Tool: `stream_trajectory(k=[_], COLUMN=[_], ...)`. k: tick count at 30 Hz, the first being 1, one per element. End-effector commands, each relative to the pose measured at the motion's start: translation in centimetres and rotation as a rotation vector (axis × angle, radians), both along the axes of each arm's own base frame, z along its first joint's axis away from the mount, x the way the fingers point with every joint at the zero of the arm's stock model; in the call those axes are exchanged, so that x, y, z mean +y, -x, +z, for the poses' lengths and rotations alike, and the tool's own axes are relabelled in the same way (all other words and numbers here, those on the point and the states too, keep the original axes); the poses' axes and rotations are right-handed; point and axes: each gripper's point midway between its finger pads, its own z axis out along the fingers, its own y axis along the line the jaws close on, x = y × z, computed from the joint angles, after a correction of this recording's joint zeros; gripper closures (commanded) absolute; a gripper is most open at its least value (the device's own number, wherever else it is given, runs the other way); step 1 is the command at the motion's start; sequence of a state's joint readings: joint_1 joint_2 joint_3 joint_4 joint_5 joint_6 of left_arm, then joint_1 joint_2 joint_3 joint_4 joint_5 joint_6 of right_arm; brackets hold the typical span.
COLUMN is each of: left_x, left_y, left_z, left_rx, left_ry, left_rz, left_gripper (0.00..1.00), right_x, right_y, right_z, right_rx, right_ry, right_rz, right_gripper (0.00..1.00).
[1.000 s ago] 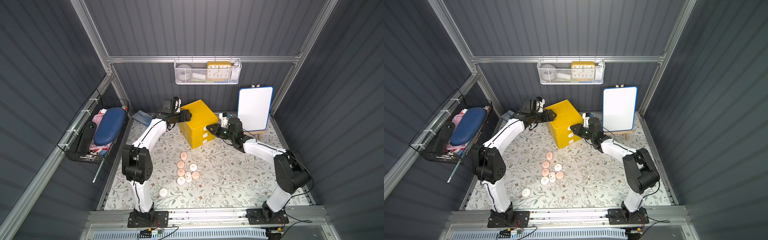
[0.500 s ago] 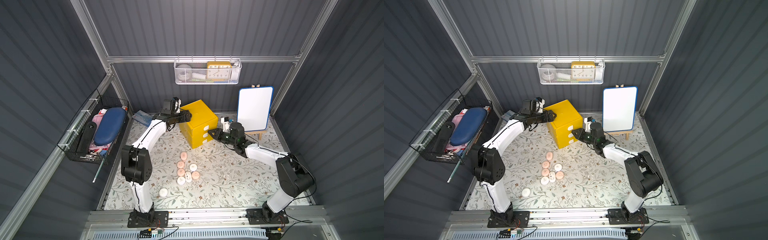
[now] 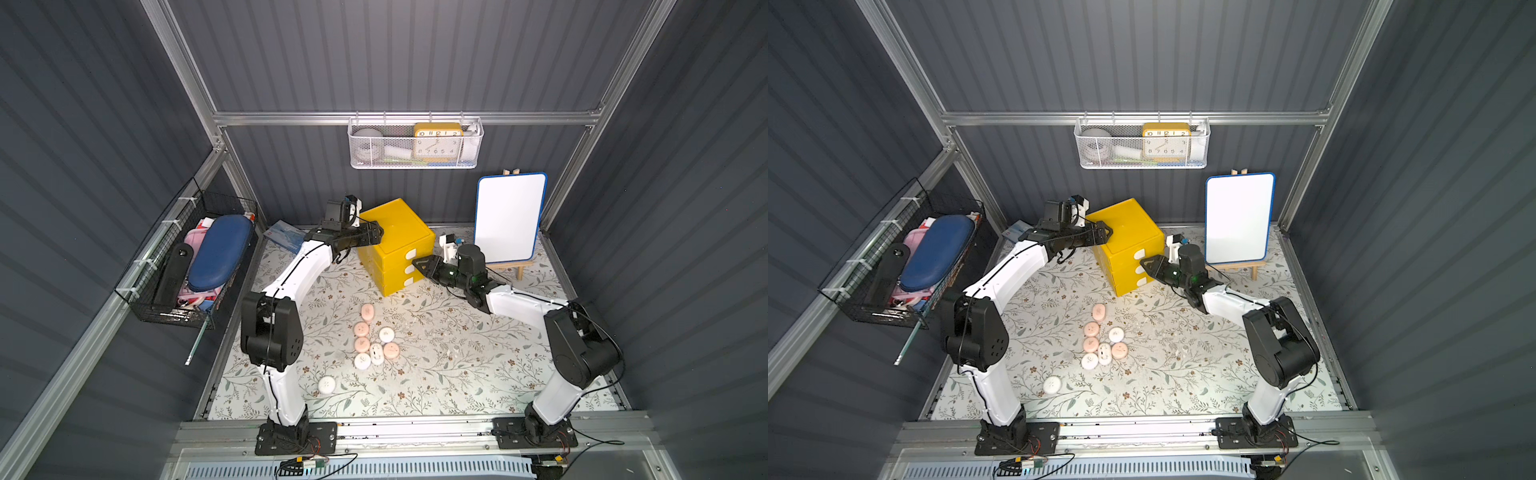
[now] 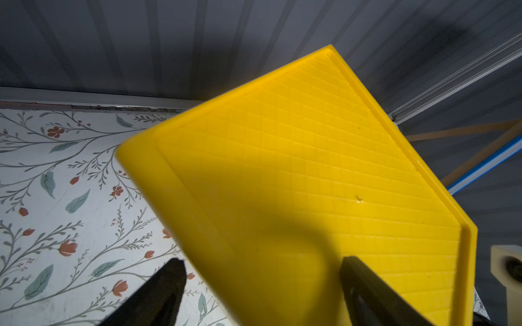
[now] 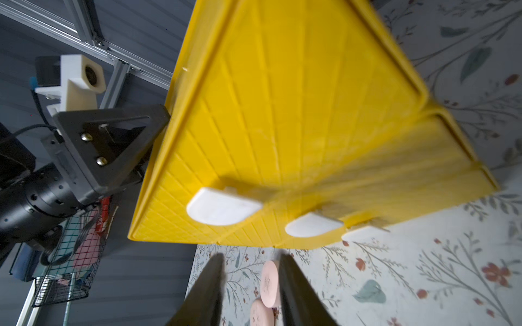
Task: Put the bluetooth earphones in the drawer according to color
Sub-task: Close the drawer in the storage box, then open the drawer in the storage box.
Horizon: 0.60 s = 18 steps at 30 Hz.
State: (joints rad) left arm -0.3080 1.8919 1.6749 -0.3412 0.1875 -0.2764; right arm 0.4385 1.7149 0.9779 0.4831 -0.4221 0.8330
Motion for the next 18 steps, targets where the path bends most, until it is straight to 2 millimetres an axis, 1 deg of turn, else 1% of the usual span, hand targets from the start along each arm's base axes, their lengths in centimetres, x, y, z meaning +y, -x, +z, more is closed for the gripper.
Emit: stream_trajectory(k=[1, 2, 5, 8, 13, 18], left_x=[0.1, 0.1, 0.0, 0.0, 0.1, 0.0], left_y=[2.4, 2.4, 2.4, 2.4, 2.5, 2.5], left_z=[-2.0, -2.0, -2.3, -2.8, -3.2, -3.5], left_rx=[0.08, 0.079, 0.084, 0.096, 0.102, 0.109], left_ry=[-0.043, -0.041, -0.042, -0.047, -0.051, -0.048], left_rz=[-0.04, -0.041, -0.043, -0.042, -0.038, -0.044], left_gripper=[0.1, 0.09, 0.09, 0.07, 0.01, 0.01], right_x=[-0.5, -0.5, 0.1, 0.7, 1.7, 2.3], right_y=[0.2, 0.2, -0.2, -1.0, -2.1, -3.0], right_z=[-1.1, -1.7, -2.5, -2.8, -3.0, -3.1], right_rx=[-0.014, -0.01, -0.01, -0.012, -0.016, -0.02], right_ry=[0.03, 0.033, 0.027, 0.022, 0.004, -0.009], right_rz=[-0.02, -0.017, 0.002, 0.019, 0.041, 0.045], right_gripper=[0.48, 0.42, 0.29, 0.22, 0.22, 0.27])
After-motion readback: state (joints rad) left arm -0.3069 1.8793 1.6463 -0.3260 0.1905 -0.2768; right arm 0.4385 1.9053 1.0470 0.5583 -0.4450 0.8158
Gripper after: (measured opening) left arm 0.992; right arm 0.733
